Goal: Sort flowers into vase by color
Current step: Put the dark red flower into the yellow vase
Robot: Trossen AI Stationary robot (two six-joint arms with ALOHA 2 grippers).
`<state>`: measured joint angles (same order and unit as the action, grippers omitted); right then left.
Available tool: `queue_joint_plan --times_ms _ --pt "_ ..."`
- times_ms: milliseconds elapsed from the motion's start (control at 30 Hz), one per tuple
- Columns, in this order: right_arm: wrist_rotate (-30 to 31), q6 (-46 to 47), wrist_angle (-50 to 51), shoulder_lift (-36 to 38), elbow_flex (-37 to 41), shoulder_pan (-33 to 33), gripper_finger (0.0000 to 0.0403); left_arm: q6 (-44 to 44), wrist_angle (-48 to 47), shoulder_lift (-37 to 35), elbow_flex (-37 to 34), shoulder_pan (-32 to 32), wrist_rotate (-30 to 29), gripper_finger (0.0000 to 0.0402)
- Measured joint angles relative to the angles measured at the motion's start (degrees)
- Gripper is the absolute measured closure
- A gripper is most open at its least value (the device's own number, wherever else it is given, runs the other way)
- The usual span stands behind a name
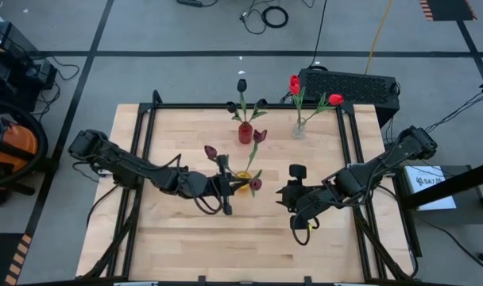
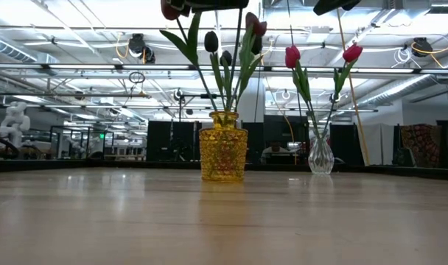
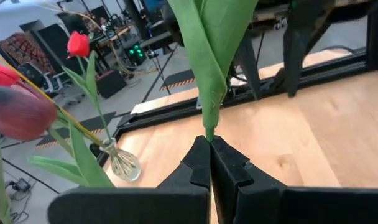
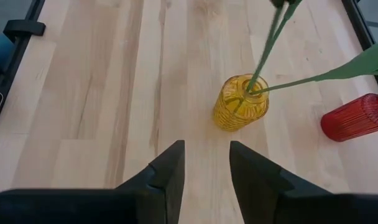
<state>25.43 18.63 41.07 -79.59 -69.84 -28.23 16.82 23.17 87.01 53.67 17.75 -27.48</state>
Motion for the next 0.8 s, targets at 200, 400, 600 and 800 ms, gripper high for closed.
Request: queue_joint_plan --times_ms 200,400,600,800 --pt "0.0 0.0 0.0 0.0 0.0 0.0 0.0285 -1.4 -0.2 0.0 0.0 -0.7 2.2 0.0401" --pt "0.0 0.0 -0.1 0.0 0.0 0.0 0.0285 -1.5 -2.8 0.0 0.0 -1.0 2.2 0.039" --pt "0.0 0.0 -0.1 0.0 0.0 0.0 0.0284 -3.9 -6.1 0.0 0.0 -1.9 2.2 0.0387" --pt "0.0 0.0 -0.2 0.0 0.0 0.0 0.0284 -6.9 -9.9 0.0 0.0 -3.1 3.7 0.0374"
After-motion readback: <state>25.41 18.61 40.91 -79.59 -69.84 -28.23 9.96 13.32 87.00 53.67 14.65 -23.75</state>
